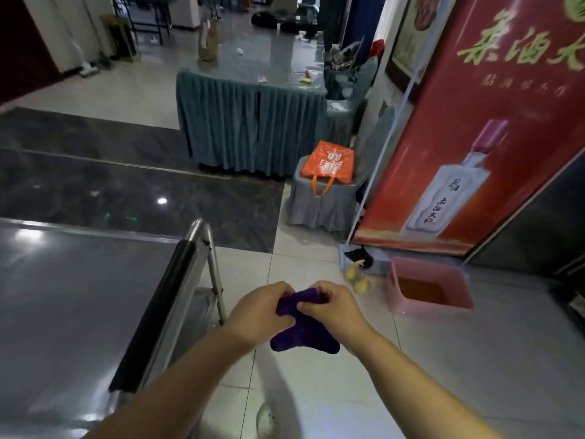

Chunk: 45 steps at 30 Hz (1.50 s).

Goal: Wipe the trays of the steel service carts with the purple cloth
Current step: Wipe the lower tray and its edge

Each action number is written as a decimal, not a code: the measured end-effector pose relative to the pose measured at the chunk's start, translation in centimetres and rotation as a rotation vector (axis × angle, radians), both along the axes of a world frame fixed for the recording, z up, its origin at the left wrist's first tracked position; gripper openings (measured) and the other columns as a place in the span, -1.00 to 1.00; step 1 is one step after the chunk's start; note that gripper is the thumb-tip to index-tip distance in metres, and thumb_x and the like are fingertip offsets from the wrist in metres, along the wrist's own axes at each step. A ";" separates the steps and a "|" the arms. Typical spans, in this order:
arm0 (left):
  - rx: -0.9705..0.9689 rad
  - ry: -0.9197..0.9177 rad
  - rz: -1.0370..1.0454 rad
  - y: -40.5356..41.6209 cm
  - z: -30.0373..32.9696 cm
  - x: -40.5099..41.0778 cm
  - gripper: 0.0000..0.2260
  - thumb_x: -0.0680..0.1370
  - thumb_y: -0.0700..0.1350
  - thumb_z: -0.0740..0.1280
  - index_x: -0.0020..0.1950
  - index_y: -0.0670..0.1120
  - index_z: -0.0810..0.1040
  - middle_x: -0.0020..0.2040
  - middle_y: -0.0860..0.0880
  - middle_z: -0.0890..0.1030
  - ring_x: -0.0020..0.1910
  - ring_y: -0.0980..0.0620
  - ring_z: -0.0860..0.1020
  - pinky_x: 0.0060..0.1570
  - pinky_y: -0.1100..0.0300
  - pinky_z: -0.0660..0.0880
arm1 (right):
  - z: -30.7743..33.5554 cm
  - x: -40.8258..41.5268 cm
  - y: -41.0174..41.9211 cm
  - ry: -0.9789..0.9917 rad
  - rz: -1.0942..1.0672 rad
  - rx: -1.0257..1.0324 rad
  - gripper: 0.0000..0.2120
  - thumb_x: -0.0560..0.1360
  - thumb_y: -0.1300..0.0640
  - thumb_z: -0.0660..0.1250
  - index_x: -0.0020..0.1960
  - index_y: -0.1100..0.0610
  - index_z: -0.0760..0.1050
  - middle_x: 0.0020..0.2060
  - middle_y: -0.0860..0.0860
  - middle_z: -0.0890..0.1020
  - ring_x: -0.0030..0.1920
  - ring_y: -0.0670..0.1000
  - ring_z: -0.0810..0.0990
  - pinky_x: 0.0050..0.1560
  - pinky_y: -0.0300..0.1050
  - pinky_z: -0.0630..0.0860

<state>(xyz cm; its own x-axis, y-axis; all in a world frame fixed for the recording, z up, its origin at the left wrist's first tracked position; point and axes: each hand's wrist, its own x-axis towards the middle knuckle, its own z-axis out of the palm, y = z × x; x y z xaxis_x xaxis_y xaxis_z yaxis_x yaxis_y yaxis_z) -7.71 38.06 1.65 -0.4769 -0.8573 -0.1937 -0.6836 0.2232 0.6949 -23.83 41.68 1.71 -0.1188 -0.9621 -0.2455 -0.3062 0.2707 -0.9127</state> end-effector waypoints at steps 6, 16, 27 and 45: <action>-0.023 -0.034 0.003 -12.9 0.3 -5.9 -0.91 0.52 -0.07 0.29 0.00 0.03 0.52 -0.11 0.06 0.58 -0.10 0.04 0.55 -0.07 0.11 0.53 | 0.8 -5.6 -11.8 -0.043 -0.038 -0.008 -0.86 0.44 0.28 0.44 -0.03 0.17 0.54 -0.20 0.07 0.64 -0.23 -0.06 0.61 -0.26 -0.24 0.54; 0.008 0.159 0.186 -33.0 2.5 -8.9 -0.89 0.54 -0.13 0.32 -0.02 0.09 0.48 -0.09 0.10 0.59 -0.10 0.12 0.56 -0.11 0.17 0.56 | -1.6 -11.8 -32.5 0.090 0.092 0.072 -0.57 0.33 0.28 0.53 0.04 -0.06 0.43 -0.01 -0.05 0.61 0.02 -0.01 0.60 -0.01 -0.14 0.61; -0.007 0.305 0.899 -51.9 0.4 -3.7 -0.81 0.47 -0.21 0.40 -0.06 0.07 0.51 -0.10 0.08 0.62 -0.08 0.11 0.57 -0.11 0.21 0.48 | -2.7 -8.8 -63.6 0.288 0.547 -0.033 -0.80 0.36 0.22 0.49 -0.21 0.00 0.50 -0.32 -0.06 0.59 -0.26 -0.08 0.56 -0.26 -0.22 0.50; 0.078 0.266 1.514 -57.8 -6.0 19.8 -0.88 0.49 -0.08 0.40 -0.23 0.05 0.52 -0.25 0.05 0.60 -0.22 0.08 0.57 -0.20 0.17 0.48 | -4.4 24.2 -82.3 0.578 1.425 -0.184 -0.82 0.44 0.12 0.41 0.01 -0.07 0.53 -0.19 -0.17 0.58 -0.15 -0.17 0.57 -0.23 -0.40 0.45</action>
<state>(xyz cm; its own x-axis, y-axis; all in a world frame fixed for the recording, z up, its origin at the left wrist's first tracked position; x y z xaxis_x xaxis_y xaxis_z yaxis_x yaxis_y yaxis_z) 12.08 -19.78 -4.39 0.7766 -0.5467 -0.3130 -0.0873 -0.5854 0.8060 0.35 -40.61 -2.68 0.8570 -0.3679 -0.3607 -0.5148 -0.6402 -0.5702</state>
